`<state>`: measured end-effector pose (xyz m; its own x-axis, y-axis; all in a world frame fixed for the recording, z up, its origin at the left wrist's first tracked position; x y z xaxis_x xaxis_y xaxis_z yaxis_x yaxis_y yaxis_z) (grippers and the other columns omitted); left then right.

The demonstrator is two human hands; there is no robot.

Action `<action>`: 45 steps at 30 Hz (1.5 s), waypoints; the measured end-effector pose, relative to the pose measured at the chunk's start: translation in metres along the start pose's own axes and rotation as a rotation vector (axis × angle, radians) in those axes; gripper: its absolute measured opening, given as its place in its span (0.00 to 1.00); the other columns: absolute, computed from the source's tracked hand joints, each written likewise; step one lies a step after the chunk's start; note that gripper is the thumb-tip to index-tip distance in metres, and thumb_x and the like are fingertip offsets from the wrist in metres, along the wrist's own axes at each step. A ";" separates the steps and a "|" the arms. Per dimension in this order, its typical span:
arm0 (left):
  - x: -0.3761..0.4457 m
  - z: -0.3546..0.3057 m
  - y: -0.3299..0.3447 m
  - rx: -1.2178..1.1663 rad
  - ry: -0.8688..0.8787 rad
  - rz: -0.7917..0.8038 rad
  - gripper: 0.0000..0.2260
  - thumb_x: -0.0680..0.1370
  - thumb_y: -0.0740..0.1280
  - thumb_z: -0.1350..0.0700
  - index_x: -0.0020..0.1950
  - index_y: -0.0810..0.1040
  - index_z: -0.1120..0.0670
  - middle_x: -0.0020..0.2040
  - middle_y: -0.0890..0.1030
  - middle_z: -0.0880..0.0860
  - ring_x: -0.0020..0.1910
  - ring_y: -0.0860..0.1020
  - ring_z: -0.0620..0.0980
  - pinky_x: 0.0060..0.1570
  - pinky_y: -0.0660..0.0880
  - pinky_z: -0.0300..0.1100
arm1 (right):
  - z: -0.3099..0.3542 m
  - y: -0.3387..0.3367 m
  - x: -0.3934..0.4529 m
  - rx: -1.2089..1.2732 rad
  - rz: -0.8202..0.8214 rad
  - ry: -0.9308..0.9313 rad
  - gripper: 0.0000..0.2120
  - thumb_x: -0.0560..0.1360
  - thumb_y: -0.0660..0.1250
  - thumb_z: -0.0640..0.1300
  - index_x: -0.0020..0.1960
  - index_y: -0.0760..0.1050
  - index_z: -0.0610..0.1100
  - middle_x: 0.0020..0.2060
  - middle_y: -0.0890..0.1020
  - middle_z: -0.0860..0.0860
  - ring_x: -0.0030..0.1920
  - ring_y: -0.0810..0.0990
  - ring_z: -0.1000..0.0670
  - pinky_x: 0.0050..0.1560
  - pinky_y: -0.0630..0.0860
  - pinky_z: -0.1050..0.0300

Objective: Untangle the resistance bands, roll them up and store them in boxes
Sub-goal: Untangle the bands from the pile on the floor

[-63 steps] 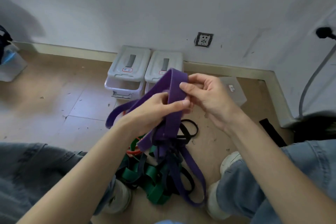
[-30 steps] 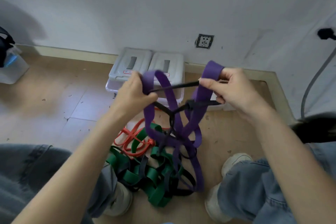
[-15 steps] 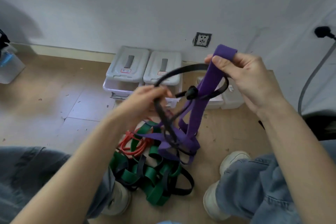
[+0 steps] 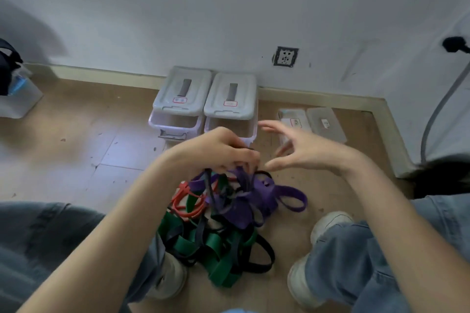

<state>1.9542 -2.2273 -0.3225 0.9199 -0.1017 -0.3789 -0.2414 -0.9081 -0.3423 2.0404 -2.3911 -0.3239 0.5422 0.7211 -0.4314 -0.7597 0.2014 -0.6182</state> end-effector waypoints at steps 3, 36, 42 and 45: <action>-0.001 -0.014 -0.004 -0.171 0.181 0.015 0.06 0.74 0.70 0.56 0.45 0.82 0.58 0.26 0.72 0.46 0.23 0.65 0.41 0.21 0.61 0.29 | 0.019 0.010 0.003 0.295 0.094 -0.239 0.13 0.72 0.71 0.41 0.56 0.77 0.45 0.48 0.84 0.49 0.43 0.83 0.54 0.40 0.76 0.65; 0.023 0.033 0.027 -0.568 0.182 0.120 0.16 0.76 0.64 0.45 0.60 0.75 0.52 0.57 0.81 0.51 0.59 0.78 0.49 0.61 0.74 0.44 | 0.042 -0.006 -0.008 1.112 -0.359 -0.409 0.10 0.77 0.62 0.39 0.38 0.76 0.39 0.26 0.77 0.50 0.21 0.72 0.57 0.19 0.65 0.68; 0.022 0.051 0.032 0.018 0.043 -0.096 0.11 0.79 0.62 0.58 0.37 0.72 0.54 0.31 0.76 0.50 0.32 0.76 0.47 0.46 0.74 0.49 | 0.022 -0.016 -0.005 1.138 -0.493 -0.212 0.06 0.77 0.61 0.33 0.53 0.73 0.37 0.42 0.81 0.45 0.32 0.79 0.52 0.31 0.77 0.64; 0.008 -0.002 -0.009 -0.688 0.195 -0.140 0.10 0.81 0.59 0.55 0.40 0.71 0.55 0.25 0.69 0.45 0.24 0.70 0.42 0.38 0.76 0.43 | 0.007 0.002 -0.006 0.754 -0.222 -0.011 0.23 0.73 0.67 0.32 0.64 0.66 0.46 0.58 0.74 0.47 0.45 0.81 0.50 0.44 0.80 0.62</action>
<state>1.9647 -2.2206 -0.3203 0.9818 0.0217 -0.1887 0.0725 -0.9611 0.2664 2.0331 -2.3902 -0.3174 0.7094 0.6168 -0.3410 -0.6745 0.7345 -0.0747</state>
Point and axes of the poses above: each hand's wrist, its own x-axis towards the middle knuckle, its own y-axis out of the palm, z = x × y, the point moved 2 cm from there along x, towards the middle knuckle
